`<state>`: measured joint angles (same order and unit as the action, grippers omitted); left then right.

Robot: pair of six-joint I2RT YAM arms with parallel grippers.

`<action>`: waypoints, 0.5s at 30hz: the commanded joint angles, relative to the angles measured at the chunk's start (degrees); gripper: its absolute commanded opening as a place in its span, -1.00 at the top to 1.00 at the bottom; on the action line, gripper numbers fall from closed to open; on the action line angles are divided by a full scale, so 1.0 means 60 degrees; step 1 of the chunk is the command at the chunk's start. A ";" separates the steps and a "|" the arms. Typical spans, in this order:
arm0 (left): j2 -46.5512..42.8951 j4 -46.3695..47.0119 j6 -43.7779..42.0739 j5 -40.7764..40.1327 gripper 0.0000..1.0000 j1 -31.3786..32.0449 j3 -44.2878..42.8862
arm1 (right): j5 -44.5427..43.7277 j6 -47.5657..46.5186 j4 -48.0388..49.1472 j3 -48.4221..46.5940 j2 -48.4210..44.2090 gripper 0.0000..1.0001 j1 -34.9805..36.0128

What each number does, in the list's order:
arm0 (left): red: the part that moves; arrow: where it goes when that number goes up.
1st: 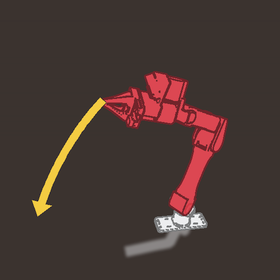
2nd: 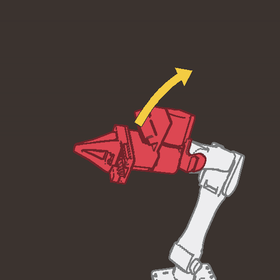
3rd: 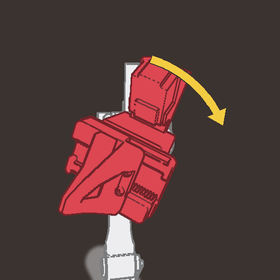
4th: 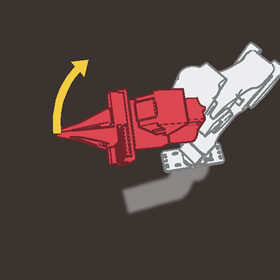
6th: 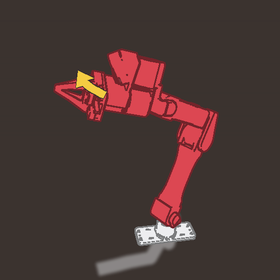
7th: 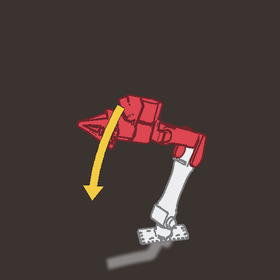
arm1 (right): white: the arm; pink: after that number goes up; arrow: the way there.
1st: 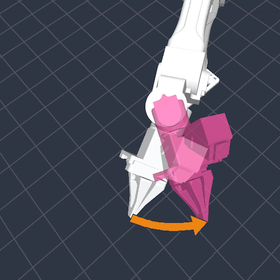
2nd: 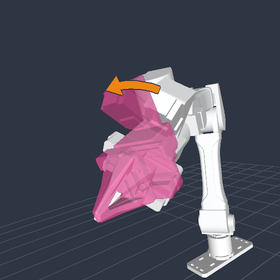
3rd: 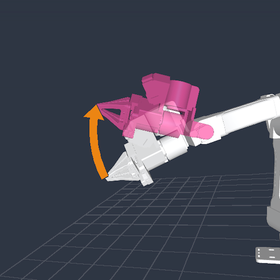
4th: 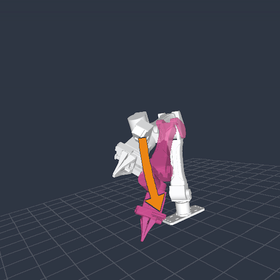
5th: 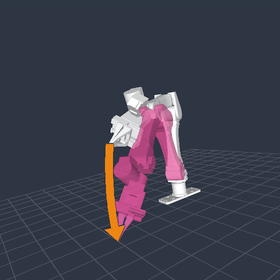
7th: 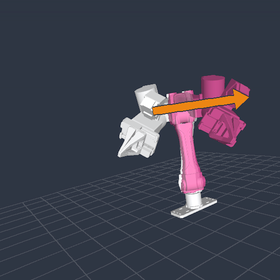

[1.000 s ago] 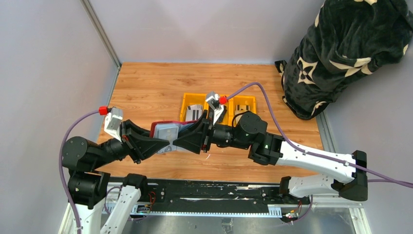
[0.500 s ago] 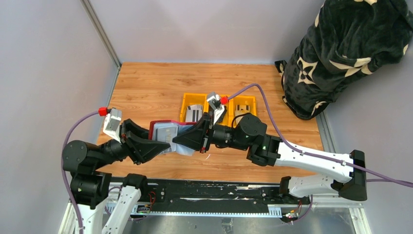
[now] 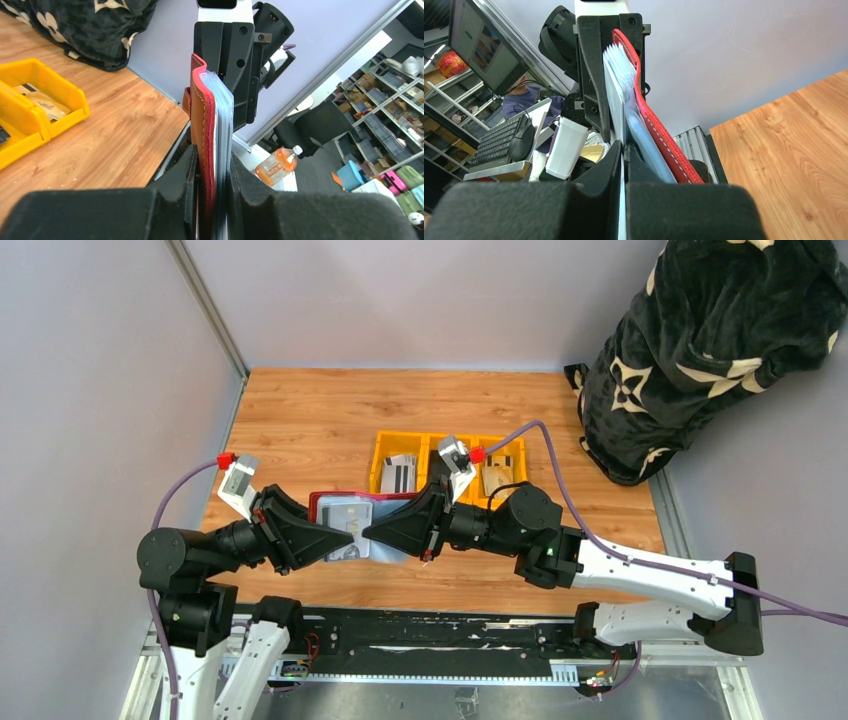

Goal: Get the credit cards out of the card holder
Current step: Remove the credit card from the card holder.

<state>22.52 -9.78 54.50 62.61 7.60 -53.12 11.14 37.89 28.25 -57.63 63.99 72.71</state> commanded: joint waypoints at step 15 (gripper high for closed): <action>0.0140 0.0614 0.0743 0.0779 1.00 0.0125 -0.0841 | -0.0225 -0.0320 0.1100 0.0907 -0.0616 1.00 -0.0113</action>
<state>24.01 -9.10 57.08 64.07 7.64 -54.70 11.55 37.87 33.89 -53.89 61.78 72.77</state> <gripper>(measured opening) 0.213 0.004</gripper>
